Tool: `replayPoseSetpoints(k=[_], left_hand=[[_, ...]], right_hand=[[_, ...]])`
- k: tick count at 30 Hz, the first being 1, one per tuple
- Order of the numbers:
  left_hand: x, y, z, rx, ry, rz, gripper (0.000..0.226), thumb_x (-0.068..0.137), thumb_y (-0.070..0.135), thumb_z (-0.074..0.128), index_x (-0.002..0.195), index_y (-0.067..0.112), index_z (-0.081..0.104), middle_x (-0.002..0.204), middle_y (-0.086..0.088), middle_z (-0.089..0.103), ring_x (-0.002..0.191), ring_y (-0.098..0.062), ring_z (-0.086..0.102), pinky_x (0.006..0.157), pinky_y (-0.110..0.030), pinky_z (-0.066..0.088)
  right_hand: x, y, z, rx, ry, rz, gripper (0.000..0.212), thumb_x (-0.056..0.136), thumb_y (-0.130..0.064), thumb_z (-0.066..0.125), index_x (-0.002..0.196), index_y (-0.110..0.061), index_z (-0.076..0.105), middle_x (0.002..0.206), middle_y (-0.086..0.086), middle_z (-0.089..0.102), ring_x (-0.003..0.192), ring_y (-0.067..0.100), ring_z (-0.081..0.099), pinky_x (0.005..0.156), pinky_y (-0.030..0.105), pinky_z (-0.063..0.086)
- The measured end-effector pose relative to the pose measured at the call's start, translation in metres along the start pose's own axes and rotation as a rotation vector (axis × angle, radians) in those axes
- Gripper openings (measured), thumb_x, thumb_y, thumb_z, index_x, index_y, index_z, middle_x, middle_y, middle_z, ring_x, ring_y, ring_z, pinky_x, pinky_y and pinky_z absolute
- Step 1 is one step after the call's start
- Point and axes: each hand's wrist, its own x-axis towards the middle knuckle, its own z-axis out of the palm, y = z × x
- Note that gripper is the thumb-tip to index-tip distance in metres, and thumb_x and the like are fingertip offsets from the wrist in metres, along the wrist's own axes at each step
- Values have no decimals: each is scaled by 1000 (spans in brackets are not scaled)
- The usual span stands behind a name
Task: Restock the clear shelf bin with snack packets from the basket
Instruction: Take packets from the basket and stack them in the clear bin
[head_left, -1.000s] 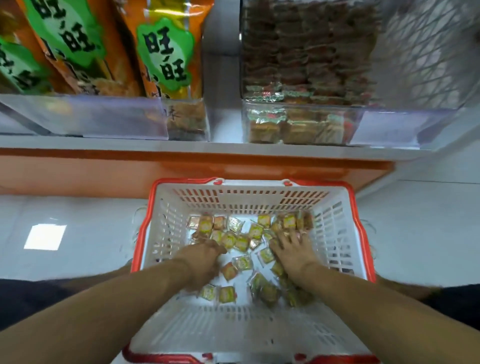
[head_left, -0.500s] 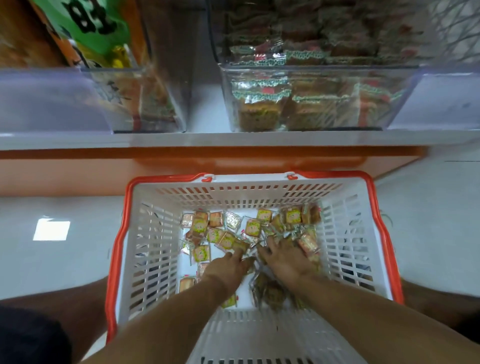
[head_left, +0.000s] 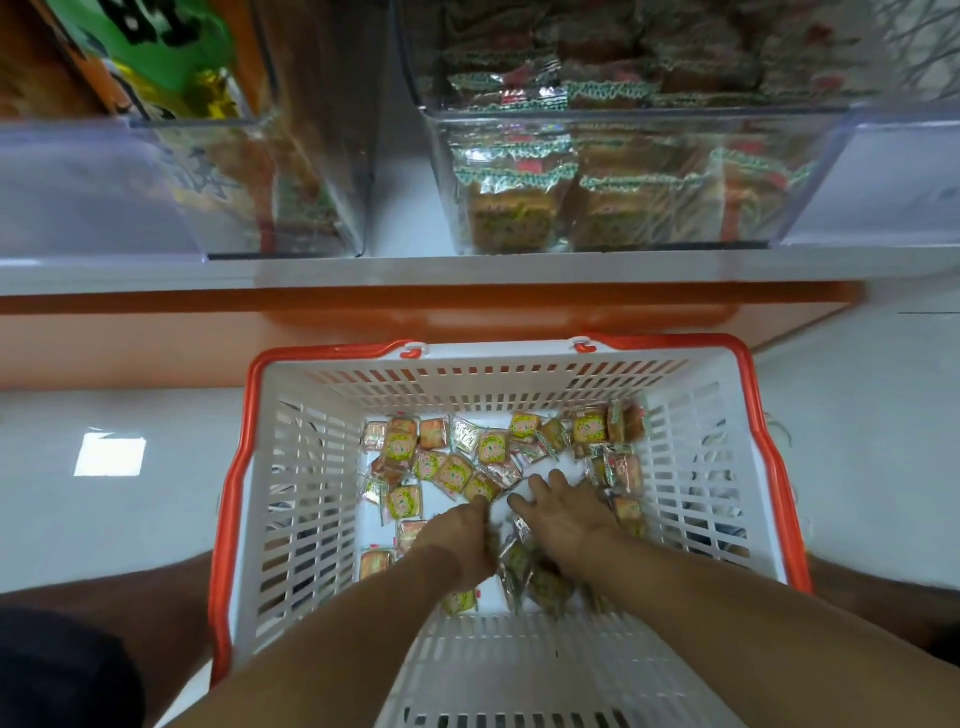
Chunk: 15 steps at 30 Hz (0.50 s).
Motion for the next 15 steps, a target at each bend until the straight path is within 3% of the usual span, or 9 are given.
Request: replayPoseSetpoints(k=[5,7,10,13,15], left_hand=[[-3,-2,1,-164,-19,-117,30,78,32,68,105,20,64,106,-2,71,91,-20,66,73,-29,54],[-5,-4,-1,-248,-12,-135,35,77,35,69,109,21,62,105,-1,70,91,-18,68,75,-29,57],[-12,-2,-13,-381,-37,-177,37,75,36,74,105,21,58,96,1,68,82,-15,70,61,-26,58],[-19,1,-24,-620,-81,-210,35,74,25,74,103,13,59,98,-12,73,78,-27,77,66,-42,65],[-24,2,-32,-706,-76,-169,13,85,18,71,92,12,62,88,-15,74,68,-25,76,66,-42,63]], right_hand=[[6,-9,1,7,-32,-47,62,92,-6,61,148,-13,34,157,17,26,139,37,32,94,46,47],[8,-8,2,25,-10,-98,57,91,-2,59,144,-11,39,148,15,38,133,37,38,92,46,46],[4,-4,2,80,35,-167,58,85,3,62,138,-14,43,132,13,53,122,35,50,92,45,45],[-3,-1,0,282,71,-147,65,82,-1,65,141,-17,42,135,11,55,124,32,53,98,42,46],[-11,0,-6,435,91,-108,72,83,-12,69,148,-21,38,143,9,52,129,29,52,103,39,45]])
